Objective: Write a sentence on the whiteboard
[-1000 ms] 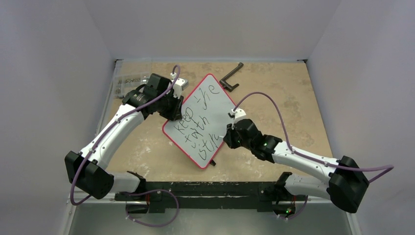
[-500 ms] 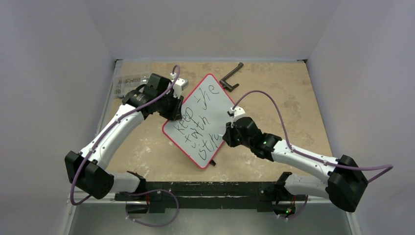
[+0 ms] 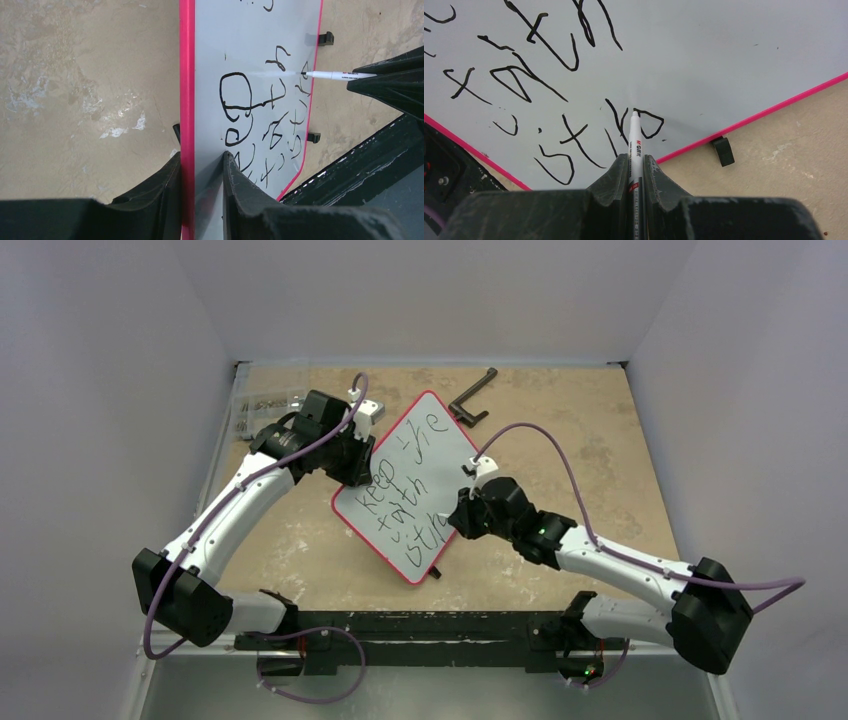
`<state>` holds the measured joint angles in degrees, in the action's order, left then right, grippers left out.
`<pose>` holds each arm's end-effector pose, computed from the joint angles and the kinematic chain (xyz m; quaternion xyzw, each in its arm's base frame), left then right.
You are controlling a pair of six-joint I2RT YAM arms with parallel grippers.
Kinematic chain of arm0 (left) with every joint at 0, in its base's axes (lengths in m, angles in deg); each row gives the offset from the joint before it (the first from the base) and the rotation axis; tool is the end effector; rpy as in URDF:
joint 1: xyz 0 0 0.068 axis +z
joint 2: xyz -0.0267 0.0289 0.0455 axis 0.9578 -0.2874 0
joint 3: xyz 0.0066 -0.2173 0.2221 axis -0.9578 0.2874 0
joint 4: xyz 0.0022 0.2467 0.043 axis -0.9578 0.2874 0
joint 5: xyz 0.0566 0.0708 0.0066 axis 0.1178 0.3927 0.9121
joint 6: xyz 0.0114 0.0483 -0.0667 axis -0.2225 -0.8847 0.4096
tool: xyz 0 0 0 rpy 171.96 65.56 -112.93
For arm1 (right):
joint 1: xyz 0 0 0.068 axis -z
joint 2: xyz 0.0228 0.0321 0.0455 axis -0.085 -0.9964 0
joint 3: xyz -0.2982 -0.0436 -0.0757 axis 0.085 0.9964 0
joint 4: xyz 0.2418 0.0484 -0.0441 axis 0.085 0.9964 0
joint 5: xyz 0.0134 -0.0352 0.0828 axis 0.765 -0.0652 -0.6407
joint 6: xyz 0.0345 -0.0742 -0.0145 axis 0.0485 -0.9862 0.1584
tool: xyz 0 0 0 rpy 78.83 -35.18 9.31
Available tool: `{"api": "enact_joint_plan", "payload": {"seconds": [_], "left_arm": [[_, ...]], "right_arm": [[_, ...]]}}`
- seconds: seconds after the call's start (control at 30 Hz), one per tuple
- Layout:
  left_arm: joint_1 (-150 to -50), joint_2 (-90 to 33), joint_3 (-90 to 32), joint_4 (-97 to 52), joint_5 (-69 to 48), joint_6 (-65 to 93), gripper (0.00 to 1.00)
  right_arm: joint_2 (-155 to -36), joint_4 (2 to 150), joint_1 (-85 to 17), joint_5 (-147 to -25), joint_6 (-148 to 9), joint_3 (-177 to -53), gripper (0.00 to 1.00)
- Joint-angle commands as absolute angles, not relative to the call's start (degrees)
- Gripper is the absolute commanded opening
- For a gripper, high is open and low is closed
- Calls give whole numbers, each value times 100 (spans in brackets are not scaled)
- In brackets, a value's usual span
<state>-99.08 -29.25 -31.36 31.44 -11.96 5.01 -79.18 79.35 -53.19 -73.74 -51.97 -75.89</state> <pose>0.2381 -0.1284 0.3427 0.2171 0.9216 -0.1530 0.2830 0.1690 0.1814 0.2512 -0.1652 0.8605 0.2574 0.4074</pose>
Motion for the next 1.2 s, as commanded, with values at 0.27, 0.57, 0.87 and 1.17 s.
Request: {"api": "enact_joint_plan", "payload": {"seconds": [0.27,0.57,0.87,1.17], "left_arm": [[-9826,-2931,-3111,3338,-51,12,0],[-9822,-2931,-3113,3337,-64,25,0],[-9826,-2942,-3108,3340,-60,12,0],[-9822,-2932,-3101,3343,-59,19,0]], "right_arm": [[-7537,7864,-5223,-6989,-5280,-7775,0],[-7893,7608,-5019,-7063,-5348,-7884,0],[-7986,7542,-5005,-7172,-5315,-7673,0],[-7823,7610,-5005,-7260,-5101,-7119,0]]}}
